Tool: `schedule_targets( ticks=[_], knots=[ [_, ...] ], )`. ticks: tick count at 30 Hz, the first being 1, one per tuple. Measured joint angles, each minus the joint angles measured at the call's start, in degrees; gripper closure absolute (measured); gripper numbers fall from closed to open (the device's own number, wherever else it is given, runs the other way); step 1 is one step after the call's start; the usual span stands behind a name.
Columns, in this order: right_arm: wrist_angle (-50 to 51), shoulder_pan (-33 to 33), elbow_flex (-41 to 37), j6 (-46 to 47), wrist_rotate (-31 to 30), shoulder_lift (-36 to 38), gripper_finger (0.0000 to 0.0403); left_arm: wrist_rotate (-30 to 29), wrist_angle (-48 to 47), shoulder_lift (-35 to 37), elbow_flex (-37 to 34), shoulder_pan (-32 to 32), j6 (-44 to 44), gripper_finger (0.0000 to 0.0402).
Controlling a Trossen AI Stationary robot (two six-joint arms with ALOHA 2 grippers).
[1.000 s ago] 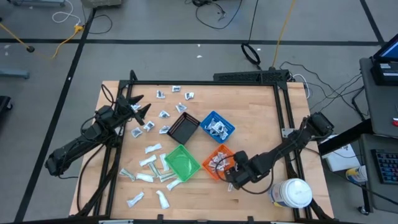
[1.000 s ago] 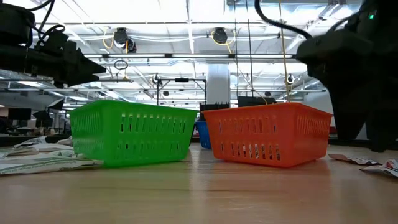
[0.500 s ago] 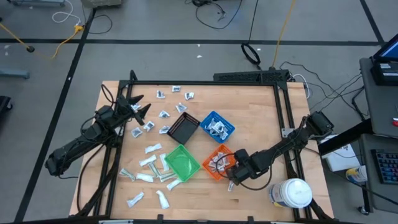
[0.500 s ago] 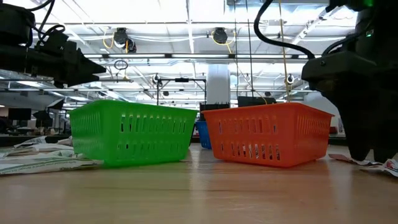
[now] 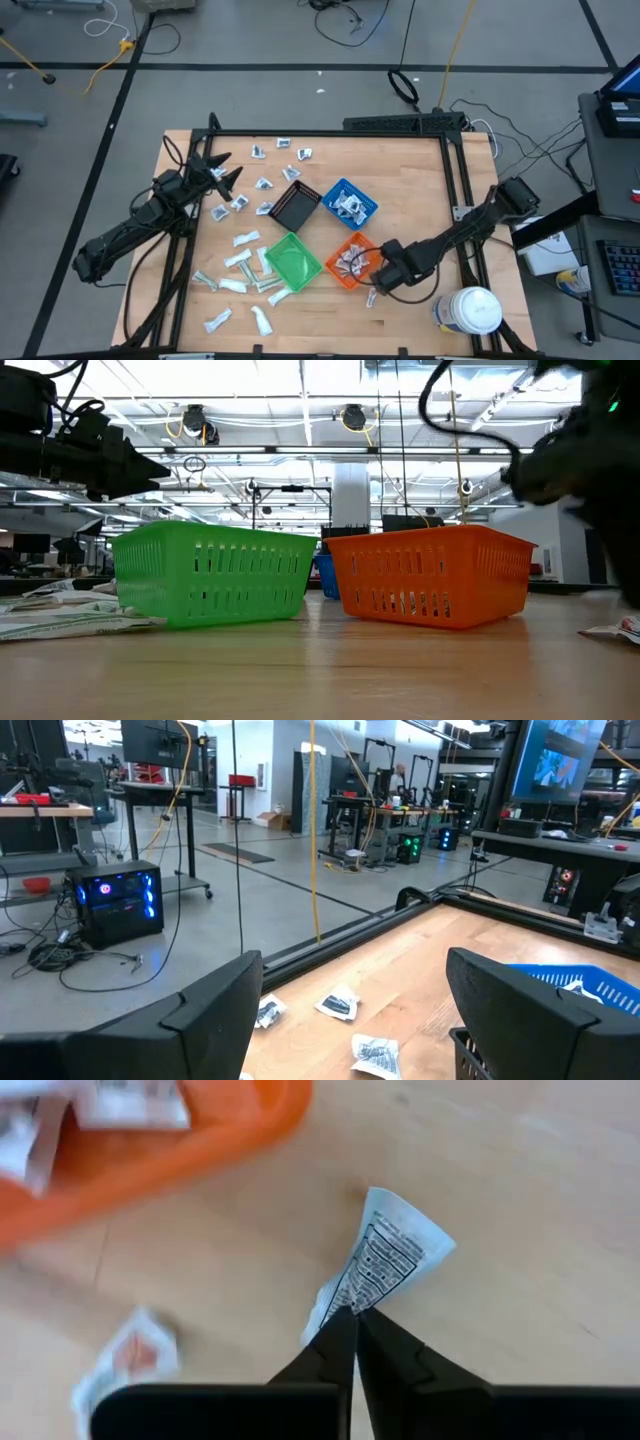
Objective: Pick & Place First Aid Supplies
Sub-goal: Put the orange ointment pack into the orange bin
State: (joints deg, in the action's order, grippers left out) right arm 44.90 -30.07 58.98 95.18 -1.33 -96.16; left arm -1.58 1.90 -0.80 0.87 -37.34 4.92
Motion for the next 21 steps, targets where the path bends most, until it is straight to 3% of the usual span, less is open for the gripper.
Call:
schedule_targets(
  ticks=[7,13,21],
  knots=[
    [12.51,-0.01,5.65,-12.53,3.13,5.10,0.0401,0.00,0.01,0.00,0.00,-0.02,0.01,0.0078],
    [19.64,0.12,10.64,-34.84,3.14,6.32,0.0402,0.00,0.00,0.00,0.00,-0.02,0.01,0.0078],
    [20.51,3.69,15.48,-56.38,2.89,4.77,0.0402,0.00,0.00,0.00,0.01,-0.01,0.01,0.0078]
  ],
)
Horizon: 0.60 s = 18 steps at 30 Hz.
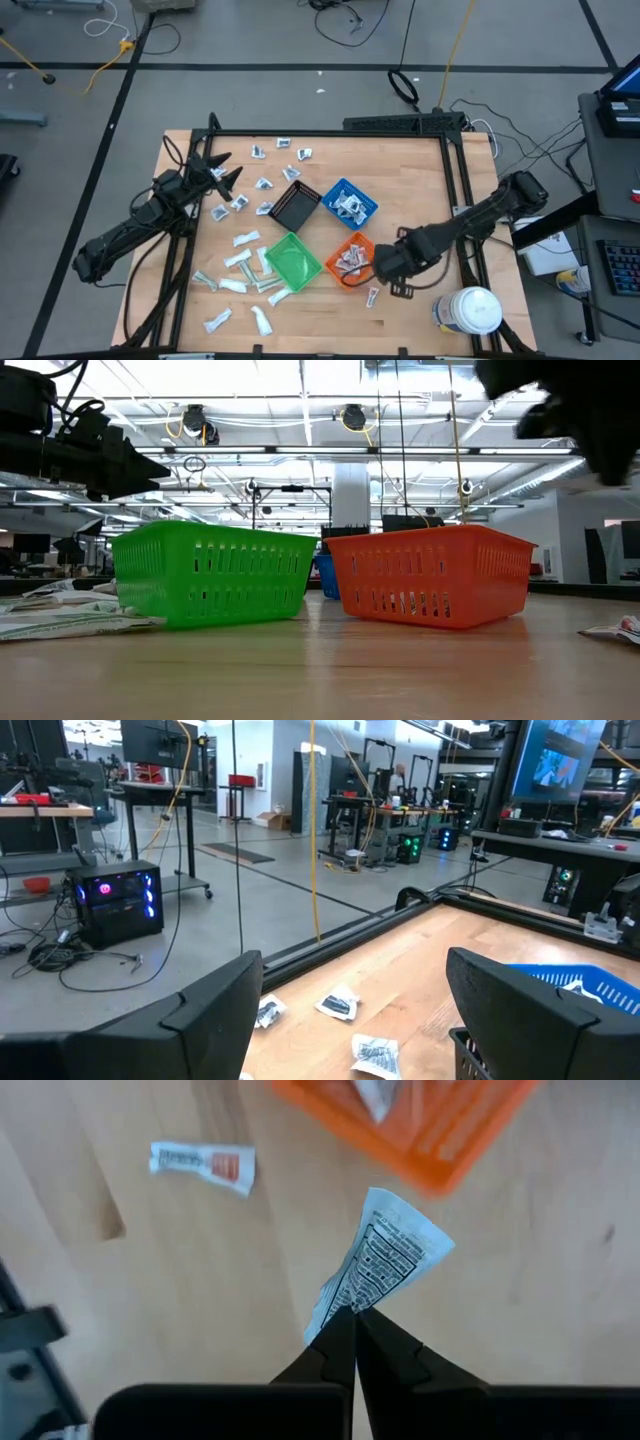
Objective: Pick & Place First Aid Supplies
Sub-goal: Put the orange ointment pack into the orange bin
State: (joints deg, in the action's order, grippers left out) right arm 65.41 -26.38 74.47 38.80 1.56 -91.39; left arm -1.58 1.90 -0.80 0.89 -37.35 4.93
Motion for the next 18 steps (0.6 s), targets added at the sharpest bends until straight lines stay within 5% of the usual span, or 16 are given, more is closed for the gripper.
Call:
schedule_targets(
  ticks=[9,18],
  knots=[
    [-0.07,6.88,9.11,-13.50,-0.13,-8.11,0.0402,0.00,-0.01,0.00,-0.02,-0.02,-0.01,0.0078],
    [-4.38,9.64,12.40,-16.06,-0.24,-14.53,0.0403,0.00,-0.01,0.00,-0.02,0.00,0.00,0.0078]
  ],
)
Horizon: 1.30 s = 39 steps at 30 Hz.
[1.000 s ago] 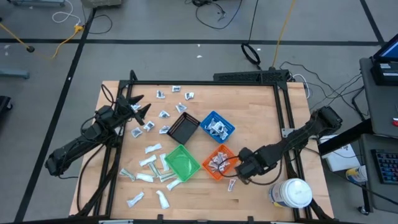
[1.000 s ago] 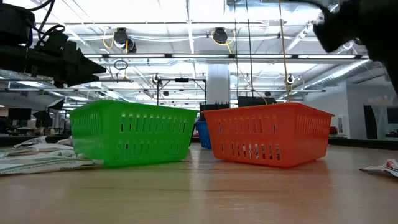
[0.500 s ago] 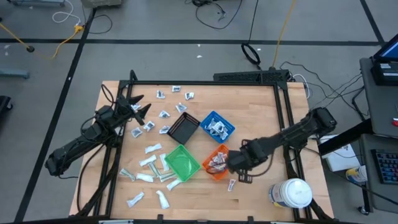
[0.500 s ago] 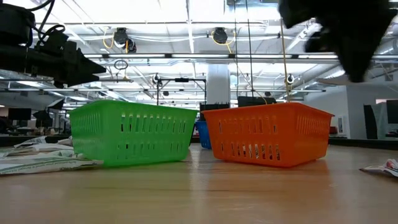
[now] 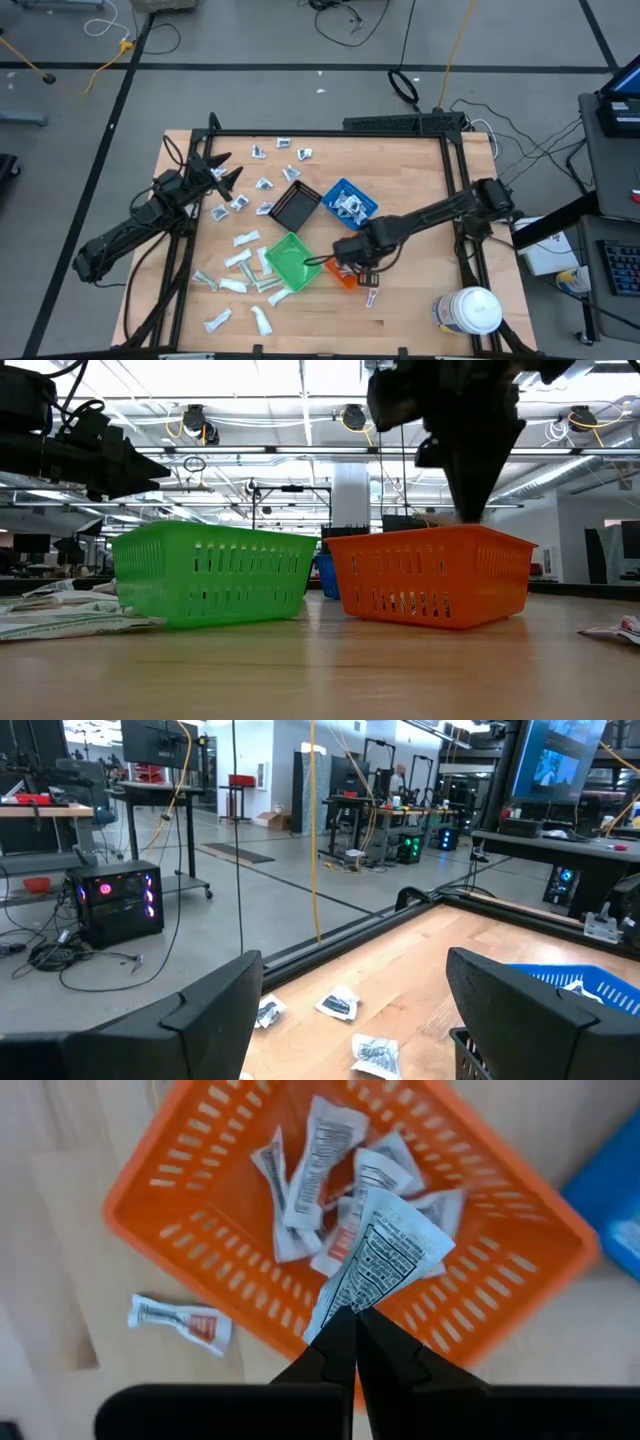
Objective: Pick & Place First Aid Supplies
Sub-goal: Put the orange ointment pack into the orange bin
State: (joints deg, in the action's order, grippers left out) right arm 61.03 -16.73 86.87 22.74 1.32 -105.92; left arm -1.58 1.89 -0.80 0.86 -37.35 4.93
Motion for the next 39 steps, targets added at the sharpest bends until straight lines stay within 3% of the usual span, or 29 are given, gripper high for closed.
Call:
schedule_targets(
  ticks=[13,16,21,25,28,39],
  knots=[
    [-3.31,0.22,-0.02,-1.39,-1.41,-4.93,0.0393,-0.01,0.02,0.00,0.00,-0.01,0.00,0.0078],
    [-3.39,0.42,-0.02,0.46,-1.14,-4.92,0.0369,0.00,0.01,0.00,0.01,-0.01,0.00,0.0078],
    [-3.38,0.55,-0.02,4.36,-1.60,-4.92,0.0291,0.00,0.02,0.00,0.01,0.01,0.00,0.0078],
    [-3.31,0.36,-0.04,10.86,-2.03,-4.45,0.0234,0.00,0.02,0.00,0.02,0.01,0.00,0.0078],
    [-3.31,-0.47,-0.04,18.98,-2.83,-3.03,0.0213,0.00,0.02,0.00,0.00,-0.01,0.00,0.0078],
    [-2.74,-4.17,-0.04,45.52,-2.96,-0.54,0.0213,-0.01,0.02,0.00,0.02,-0.01,0.00,0.0078]
  ],
)
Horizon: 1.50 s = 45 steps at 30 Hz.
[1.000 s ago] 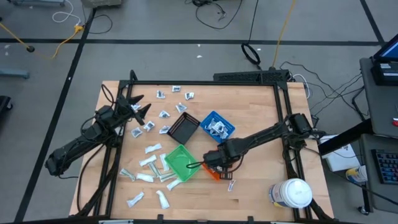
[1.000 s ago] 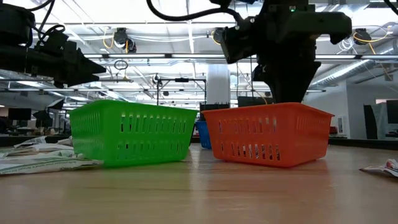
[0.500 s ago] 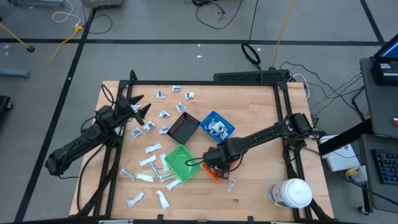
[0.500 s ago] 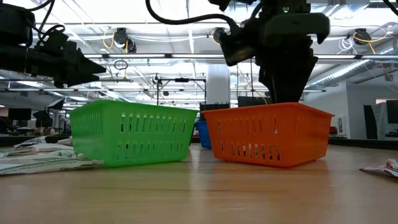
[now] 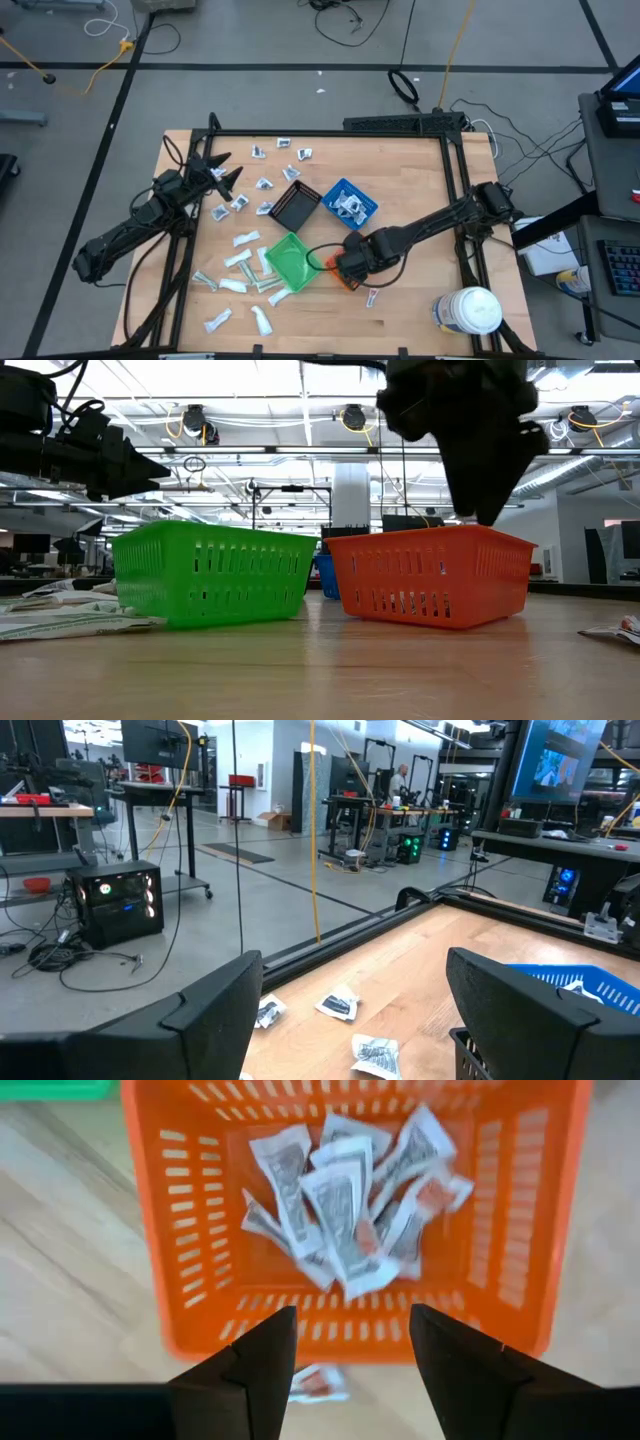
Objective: Pick & Place First Aid Supplies
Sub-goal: Put the orange ointment pack into the orange bin
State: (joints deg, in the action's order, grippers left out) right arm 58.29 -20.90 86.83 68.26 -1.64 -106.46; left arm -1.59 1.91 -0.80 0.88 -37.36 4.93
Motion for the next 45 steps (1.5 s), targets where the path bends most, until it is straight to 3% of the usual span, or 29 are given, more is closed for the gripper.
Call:
schedule_targets(
  ticks=[10,19,25,45],
  knots=[
    [2.49,-6.64,0.00,22.24,-3.08,0.91,0.0215,0.01,-0.01,0.00,-0.02,0.00,0.00,0.0078],
    [2.44,-12.23,0.00,30.40,-3.22,0.91,0.0216,0.01,0.01,0.00,0.01,0.02,0.00,0.0078],
    [2.24,-13.93,0.00,33.48,-4.50,0.70,0.0216,0.01,-0.01,0.00,0.01,0.01,0.00,0.0078],
    [-1.52,-13.97,-0.04,30.16,-2.67,-7.84,0.0216,0.03,-0.01,0.00,-0.02,0.02,0.00,0.0078]
  ],
)
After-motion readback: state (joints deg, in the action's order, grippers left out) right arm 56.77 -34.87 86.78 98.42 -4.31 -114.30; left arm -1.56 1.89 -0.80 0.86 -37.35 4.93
